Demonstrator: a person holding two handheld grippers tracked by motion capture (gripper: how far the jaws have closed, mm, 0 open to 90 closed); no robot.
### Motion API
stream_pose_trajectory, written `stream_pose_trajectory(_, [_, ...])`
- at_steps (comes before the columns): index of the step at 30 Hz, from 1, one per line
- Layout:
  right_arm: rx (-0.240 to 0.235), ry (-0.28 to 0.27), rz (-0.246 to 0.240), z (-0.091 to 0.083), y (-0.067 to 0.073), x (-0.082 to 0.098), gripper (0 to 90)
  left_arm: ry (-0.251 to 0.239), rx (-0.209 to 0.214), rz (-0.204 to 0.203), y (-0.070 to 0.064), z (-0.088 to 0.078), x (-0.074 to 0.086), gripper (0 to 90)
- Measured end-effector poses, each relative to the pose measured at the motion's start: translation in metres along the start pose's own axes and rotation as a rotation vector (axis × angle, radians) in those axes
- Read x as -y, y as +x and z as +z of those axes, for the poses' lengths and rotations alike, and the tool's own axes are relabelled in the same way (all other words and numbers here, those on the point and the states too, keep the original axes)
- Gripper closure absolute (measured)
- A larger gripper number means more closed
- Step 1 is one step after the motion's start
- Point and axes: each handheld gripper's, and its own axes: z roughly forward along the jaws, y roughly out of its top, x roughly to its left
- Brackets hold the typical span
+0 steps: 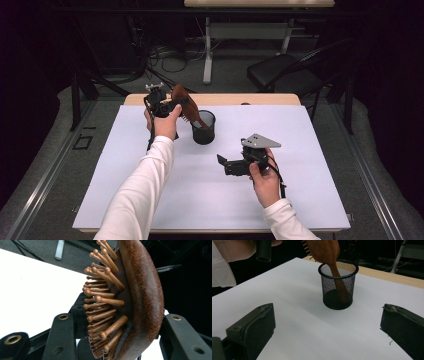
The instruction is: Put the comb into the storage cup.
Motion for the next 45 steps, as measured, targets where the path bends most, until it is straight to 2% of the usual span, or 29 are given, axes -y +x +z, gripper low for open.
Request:
stream_pose_trajectory(16, [0.0,0.002,-0.006,0.001,0.0,0.0,0.0,-0.003,0.006,-0.01,0.006,0.001,0.004,49.5])
stream_pose_trajectory(31, [-0.003,0.003,-0.006,0.001,0.001,0.0,0.0,0.0,0.018,0.002,0.01,0.001,0.004,48.8])
stream_pose_trajectory(45, [-0.006,0.006,-0.006,0.002,0.001,0.001,0.0,-0.01,0.045,-0.022,0.02,0.001,0.006,48.2])
